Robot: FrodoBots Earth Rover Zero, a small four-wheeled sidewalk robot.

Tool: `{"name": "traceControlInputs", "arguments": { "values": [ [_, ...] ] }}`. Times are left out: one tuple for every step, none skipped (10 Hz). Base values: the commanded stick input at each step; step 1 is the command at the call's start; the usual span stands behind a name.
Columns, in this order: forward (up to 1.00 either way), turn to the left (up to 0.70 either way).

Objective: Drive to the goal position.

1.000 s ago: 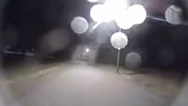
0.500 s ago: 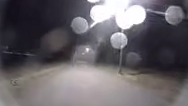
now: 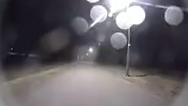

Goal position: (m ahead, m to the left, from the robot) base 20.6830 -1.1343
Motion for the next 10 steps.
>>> {"name": "traceControlInputs", "arguments": {
  "values": [
    [1.0,0.02],
    [1.0,0.28],
    [1.0,0.33],
    [1.0,0.27],
    [1.0,0.22],
    [1.0,0.01],
    [1.0,0.0],
    [1.0,0.0],
    [1.0,0.0],
    [1.0,0.0]
  ]
}}
